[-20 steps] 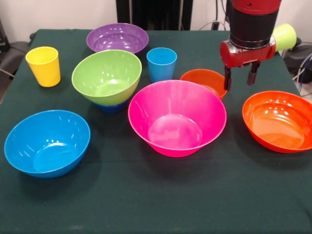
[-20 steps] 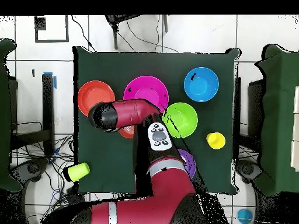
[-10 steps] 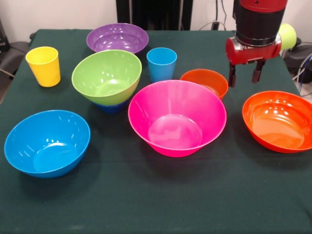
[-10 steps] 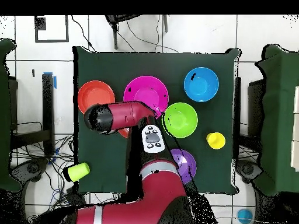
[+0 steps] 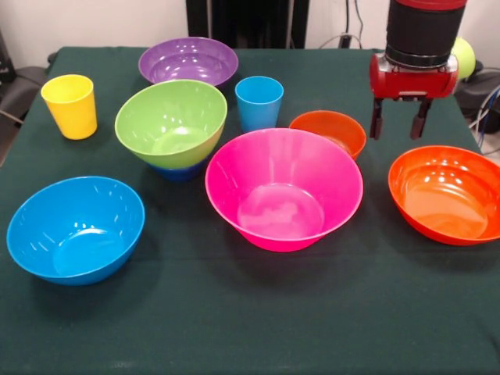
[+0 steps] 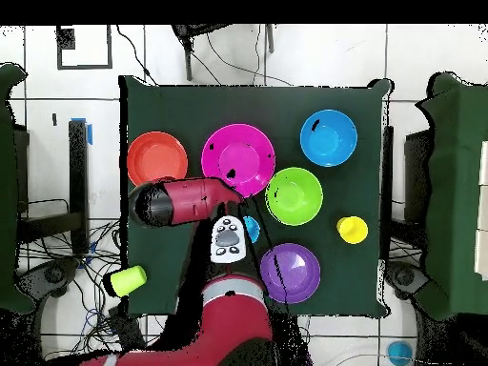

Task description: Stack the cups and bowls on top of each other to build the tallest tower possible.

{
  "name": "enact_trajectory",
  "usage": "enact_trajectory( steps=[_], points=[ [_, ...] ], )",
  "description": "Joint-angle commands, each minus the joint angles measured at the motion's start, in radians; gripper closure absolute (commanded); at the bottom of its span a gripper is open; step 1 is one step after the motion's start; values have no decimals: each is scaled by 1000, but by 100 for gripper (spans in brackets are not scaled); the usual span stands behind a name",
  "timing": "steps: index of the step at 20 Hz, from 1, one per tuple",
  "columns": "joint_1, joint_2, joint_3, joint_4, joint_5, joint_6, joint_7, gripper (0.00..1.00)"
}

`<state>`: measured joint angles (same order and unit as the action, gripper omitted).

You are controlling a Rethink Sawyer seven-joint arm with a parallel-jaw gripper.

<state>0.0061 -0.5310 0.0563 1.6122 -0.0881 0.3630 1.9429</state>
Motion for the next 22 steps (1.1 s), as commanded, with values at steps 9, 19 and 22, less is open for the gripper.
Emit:
enact_trajectory(
  steps=[9,19,22],
  points=[
    [213,172,-163,12,204,-164,489,0],
    [261,216,-188,-23,300,-105,537,0],
    [266,219,-194,-30,317,-93,530,0]
  ],
)
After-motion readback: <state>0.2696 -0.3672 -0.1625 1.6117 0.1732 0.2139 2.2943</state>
